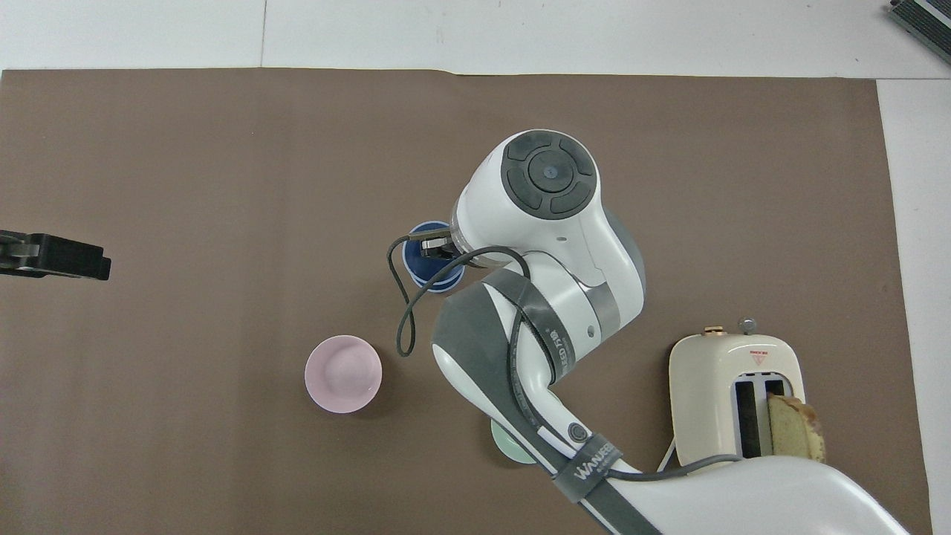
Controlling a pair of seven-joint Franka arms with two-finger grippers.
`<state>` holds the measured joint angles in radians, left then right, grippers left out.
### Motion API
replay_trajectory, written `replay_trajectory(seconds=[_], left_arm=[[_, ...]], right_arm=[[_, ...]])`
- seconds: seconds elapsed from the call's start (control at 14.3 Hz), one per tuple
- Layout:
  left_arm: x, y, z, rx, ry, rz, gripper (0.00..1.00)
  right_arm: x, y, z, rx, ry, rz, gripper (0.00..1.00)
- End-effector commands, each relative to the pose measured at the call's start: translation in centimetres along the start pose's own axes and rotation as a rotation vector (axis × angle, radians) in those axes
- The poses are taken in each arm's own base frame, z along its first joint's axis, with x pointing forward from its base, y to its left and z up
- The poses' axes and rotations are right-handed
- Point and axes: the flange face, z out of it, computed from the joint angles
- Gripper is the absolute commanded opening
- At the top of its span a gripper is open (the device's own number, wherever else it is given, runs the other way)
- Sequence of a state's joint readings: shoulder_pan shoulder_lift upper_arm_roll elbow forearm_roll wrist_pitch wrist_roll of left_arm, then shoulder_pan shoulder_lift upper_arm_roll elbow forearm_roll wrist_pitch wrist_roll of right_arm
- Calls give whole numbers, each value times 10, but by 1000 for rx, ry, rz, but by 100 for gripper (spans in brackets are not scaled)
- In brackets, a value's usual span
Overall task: Stack blue cups with both arms
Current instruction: 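Lower the held cup into the centered blue cup and open the right gripper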
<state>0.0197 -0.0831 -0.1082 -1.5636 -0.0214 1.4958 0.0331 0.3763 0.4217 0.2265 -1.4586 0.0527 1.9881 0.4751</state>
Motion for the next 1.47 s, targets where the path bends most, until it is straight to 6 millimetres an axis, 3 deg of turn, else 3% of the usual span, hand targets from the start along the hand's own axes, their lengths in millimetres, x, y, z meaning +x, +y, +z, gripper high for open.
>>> replay_trajectory(seconds=[0.0, 0.7, 0.77, 0.84, 1.26, 1.4], left_arm=[[-5, -3, -6, 8, -3, -11, 100], [-5, -3, -6, 6, -3, -11, 100], [-5, -3, -6, 8, -3, -11, 100], [-5, -3, -6, 6, -3, -11, 100], [-5, -4, -6, 8, -3, -13, 100], [-5, -3, -6, 6, -3, -11, 100]], right_arm=[[-1, 2, 2, -2, 5, 3, 0], [2, 12, 40, -22, -11, -4, 0], [3, 13, 39, -20, -10, 0, 31], [4, 14, 39, -17, -4, 1, 69], [6, 18, 37, -19, -7, 7, 70], [7, 23, 36, -31, -12, 13, 81]])
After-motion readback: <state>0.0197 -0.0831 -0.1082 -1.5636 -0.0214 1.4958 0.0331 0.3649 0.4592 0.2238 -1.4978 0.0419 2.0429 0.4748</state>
